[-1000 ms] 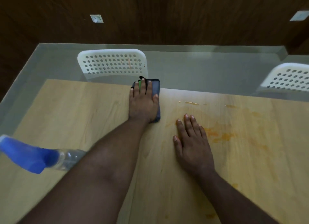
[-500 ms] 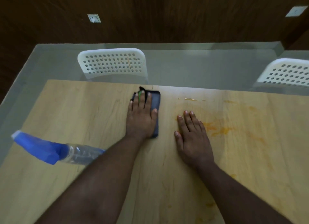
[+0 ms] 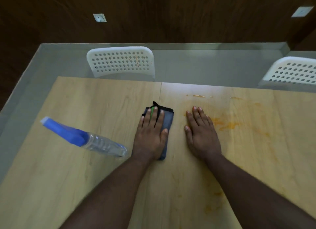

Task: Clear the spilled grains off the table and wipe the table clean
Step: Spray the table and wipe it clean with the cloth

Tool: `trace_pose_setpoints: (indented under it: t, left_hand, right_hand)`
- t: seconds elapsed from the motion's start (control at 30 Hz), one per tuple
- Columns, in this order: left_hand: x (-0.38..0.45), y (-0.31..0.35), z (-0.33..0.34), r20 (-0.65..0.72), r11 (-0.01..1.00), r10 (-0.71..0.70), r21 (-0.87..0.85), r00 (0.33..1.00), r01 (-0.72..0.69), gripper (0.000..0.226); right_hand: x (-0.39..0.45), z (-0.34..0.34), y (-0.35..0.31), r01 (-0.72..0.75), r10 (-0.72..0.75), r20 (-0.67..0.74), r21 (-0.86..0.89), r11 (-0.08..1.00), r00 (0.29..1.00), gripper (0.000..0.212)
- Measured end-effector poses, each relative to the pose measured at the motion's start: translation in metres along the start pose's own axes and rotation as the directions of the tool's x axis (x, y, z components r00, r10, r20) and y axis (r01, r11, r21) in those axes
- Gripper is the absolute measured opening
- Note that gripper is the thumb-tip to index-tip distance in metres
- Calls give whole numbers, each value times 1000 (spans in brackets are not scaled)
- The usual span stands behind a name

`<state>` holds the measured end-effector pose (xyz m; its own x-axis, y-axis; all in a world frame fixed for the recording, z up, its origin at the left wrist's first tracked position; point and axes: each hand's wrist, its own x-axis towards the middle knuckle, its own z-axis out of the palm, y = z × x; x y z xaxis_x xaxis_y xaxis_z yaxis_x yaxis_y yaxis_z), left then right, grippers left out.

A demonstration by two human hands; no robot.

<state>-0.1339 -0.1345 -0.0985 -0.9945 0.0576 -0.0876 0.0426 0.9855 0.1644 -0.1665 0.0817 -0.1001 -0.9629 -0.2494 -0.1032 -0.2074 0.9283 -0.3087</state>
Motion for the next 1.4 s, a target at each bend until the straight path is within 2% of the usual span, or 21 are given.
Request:
trace_pose_setpoints:
  t: [0.17, 0.27, 0.4, 0.6, 0.77, 0.87, 1.0, 1.1, 1.23, 1.33, 1.4]
  left_hand:
    - [60, 5, 0, -47, 991, -134, 25, 990, 135, 72]
    - [74, 25, 5, -43, 992, -123, 24, 991, 124, 72]
    - [20, 50, 17, -58, 1000, -21, 17, 998, 22, 69]
    - [-122, 39, 23, -25, 998, -56, -23, 998, 56, 69]
    - [-90, 23, 17, -28, 994, -112, -3, 993, 112, 71]
    - [-62, 38, 15, -37, 981, -193, 3, 981, 193, 73]
    - [-84, 73, 28, -40, 998, -54, 7, 998, 55, 71]
    - [-145, 77, 32, -22, 1000, -23, -12, 999, 23, 70]
    - [-218, 45, 28, 17, 999, -29, -19, 999, 29, 70]
    - [-207, 21, 25, -15, 997, -74, -1, 997, 74, 71]
    - [-179, 28, 27, -51, 987, -159, 10, 986, 160, 72]
  right_hand:
    - [0, 2, 6, 26, -26, -15, 6, 1000, 1000, 64]
    - [0, 6, 7, 36, -35, -33, 7, 999, 999, 63]
    - [-2, 6, 6, 33, -31, -63, 34, 999, 998, 63]
    - [-36, -3, -2, 22, -20, -23, 71, 997, 1000, 63]
    - [-127, 8, -9, 84, -87, 51, 51, 995, 995, 67]
    - [-171, 19, 0, 70, -69, -19, 55, 996, 997, 63]
    - [-175, 30, 9, 64, -62, -76, 30, 997, 995, 61]
    - [-177, 31, 5, 60, -59, -69, 20, 998, 996, 62]
    - [-181, 26, 1, 45, -44, -57, 11, 999, 997, 62]
    - [-183, 27, -2, 41, -41, -79, 1, 999, 996, 61]
    - [-182, 31, -1, 44, -44, -81, -9, 999, 996, 59]
